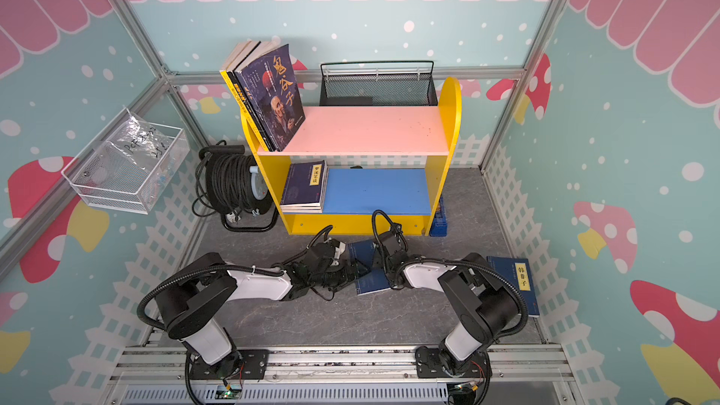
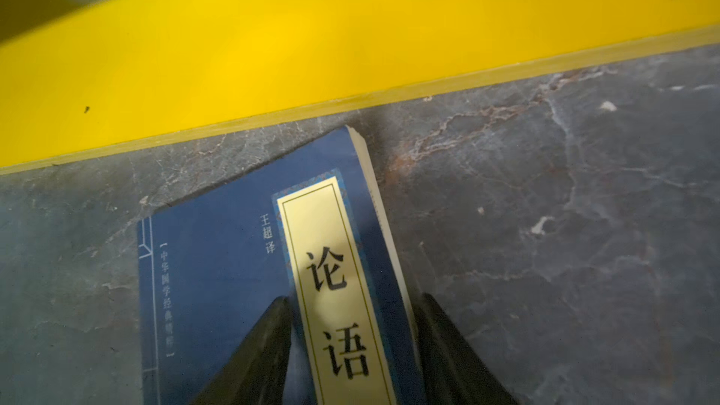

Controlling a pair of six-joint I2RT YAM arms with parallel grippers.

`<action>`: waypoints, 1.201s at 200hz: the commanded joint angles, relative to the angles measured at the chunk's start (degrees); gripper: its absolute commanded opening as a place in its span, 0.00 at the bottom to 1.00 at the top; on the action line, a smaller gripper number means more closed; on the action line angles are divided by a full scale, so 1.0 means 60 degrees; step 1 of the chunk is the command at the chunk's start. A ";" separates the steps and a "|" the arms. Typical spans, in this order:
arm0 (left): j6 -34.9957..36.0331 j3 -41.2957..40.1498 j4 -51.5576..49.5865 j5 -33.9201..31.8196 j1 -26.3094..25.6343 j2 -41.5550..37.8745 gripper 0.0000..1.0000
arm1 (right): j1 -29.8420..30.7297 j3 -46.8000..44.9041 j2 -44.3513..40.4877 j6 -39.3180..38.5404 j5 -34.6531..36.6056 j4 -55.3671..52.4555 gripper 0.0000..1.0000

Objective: Stacking books/files
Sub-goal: Pick up the book at the center of the table.

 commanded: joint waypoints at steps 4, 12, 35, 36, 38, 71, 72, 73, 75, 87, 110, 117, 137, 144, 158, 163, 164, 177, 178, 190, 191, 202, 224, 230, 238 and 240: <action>-0.1601 -0.0132 0.4071 -0.0176 0.0026 0.0485 0.89 | 0.0373 -0.0970 0.1120 0.0636 -0.3065 -0.2053 0.54; -0.1824 -0.0181 0.4551 -0.0254 0.0026 0.0654 0.88 | 0.0369 -0.1017 0.1134 0.0614 -0.3125 -0.1974 0.54; -0.2258 -0.0229 0.5660 -0.0416 0.0026 0.0949 0.87 | 0.0372 -0.1124 0.1151 0.0583 -0.3232 -0.1793 0.54; -0.2260 -0.0229 0.5668 -0.0419 0.0026 0.0942 0.86 | 0.0377 -0.1126 0.1150 0.0584 -0.3240 -0.1789 0.54; -0.2274 -0.0218 0.5693 -0.0432 0.0018 0.0937 0.86 | 0.0372 -0.1127 0.1153 0.0588 -0.3246 -0.1785 0.54; -0.2179 -0.0371 0.5516 -0.0819 0.0026 0.0310 0.87 | 0.0381 -0.1123 0.1255 0.0500 -0.3314 -0.1714 0.54; -0.2177 -0.0373 0.5509 -0.0833 0.0026 0.0278 0.87 | 0.0381 -0.1118 0.1261 0.0499 -0.3310 -0.1712 0.54; -0.2169 -0.0374 0.5505 -0.0847 0.0026 0.0248 0.87 | 0.0381 -0.1115 0.1263 0.0490 -0.3316 -0.1711 0.54; -0.2163 -0.0386 0.5491 -0.0865 0.0026 0.0199 0.87 | 0.0370 -0.1110 0.1273 0.0480 -0.3320 -0.1711 0.54; -0.2067 -0.0390 0.5302 -0.0987 0.0026 -0.0074 0.87 | 0.0374 -0.1050 0.1360 0.0426 -0.3347 -0.1715 0.54; -0.1828 -0.0341 0.4864 -0.1041 0.0077 -0.0201 0.88 | 0.0377 -0.0871 0.1521 0.0310 -0.3429 -0.1718 0.54; -0.1895 -0.0418 0.5091 -0.1102 0.0093 -0.0132 0.87 | 0.0374 -0.0820 0.1568 0.0271 -0.3465 -0.1714 0.54; -0.2258 -0.0686 0.6155 -0.1328 0.0171 0.0058 0.87 | 0.0378 -0.0677 0.1674 0.0191 -0.3603 -0.1703 0.54; -0.2283 -0.0691 0.6156 -0.1358 0.0186 0.0056 0.87 | 0.0368 -0.0644 0.1690 0.0175 -0.3654 -0.1685 0.54; -0.2176 -0.0629 0.5817 -0.1330 0.0187 -0.0002 0.87 | 0.0368 -0.0583 0.1738 0.0145 -0.3720 -0.1683 0.54; -0.2149 -0.0639 0.5744 -0.1344 0.0187 -0.0041 0.87 | 0.0371 -0.0560 0.1735 0.0132 -0.3739 -0.1669 0.54; -0.2140 -0.0639 0.5747 -0.1344 0.0187 -0.0051 0.87 | 0.0368 -0.0558 0.1735 0.0131 -0.3735 -0.1668 0.54; -0.2112 -0.0657 0.5641 -0.1432 0.0201 -0.0159 0.86 | 0.0375 -0.0543 0.1720 0.0131 -0.3759 -0.1667 0.54; -0.2115 -0.0663 0.5615 -0.1440 0.0201 -0.0161 0.86 | 0.0371 -0.0542 0.1720 0.0138 -0.3760 -0.1667 0.54; -0.2059 -0.0616 0.4874 -0.1433 0.0243 -0.0311 0.84 | 0.0370 -0.0553 0.1726 0.0145 -0.3760 -0.1668 0.54; -0.2051 -0.0613 0.4807 -0.1440 0.0244 -0.0333 0.84 | 0.0368 -0.0555 0.1723 0.0145 -0.3761 -0.1667 0.54; -0.1980 -0.0595 0.3975 -0.1520 0.0245 -0.0526 0.83 | 0.0374 -0.0554 0.1735 0.0160 -0.3753 -0.1667 0.54; -0.1887 -0.0609 0.2329 -0.1803 0.0245 -0.1009 0.77 | 0.0373 -0.0613 0.1750 0.0243 -0.3774 -0.1612 0.54; -0.1836 -0.0610 0.1903 -0.1914 0.0245 -0.1128 0.77 | 0.0377 -0.0629 0.1749 0.0261 -0.3785 -0.1574 0.54; -0.1743 -0.0610 0.1475 -0.1996 0.0245 -0.1291 0.76 | 0.0374 -0.0637 0.1742 0.0302 -0.3795 -0.1536 0.54; -0.1727 -0.0603 0.1364 -0.2002 0.0245 -0.1332 0.76 | 0.0372 -0.0631 0.1737 0.0305 -0.3791 -0.1539 0.54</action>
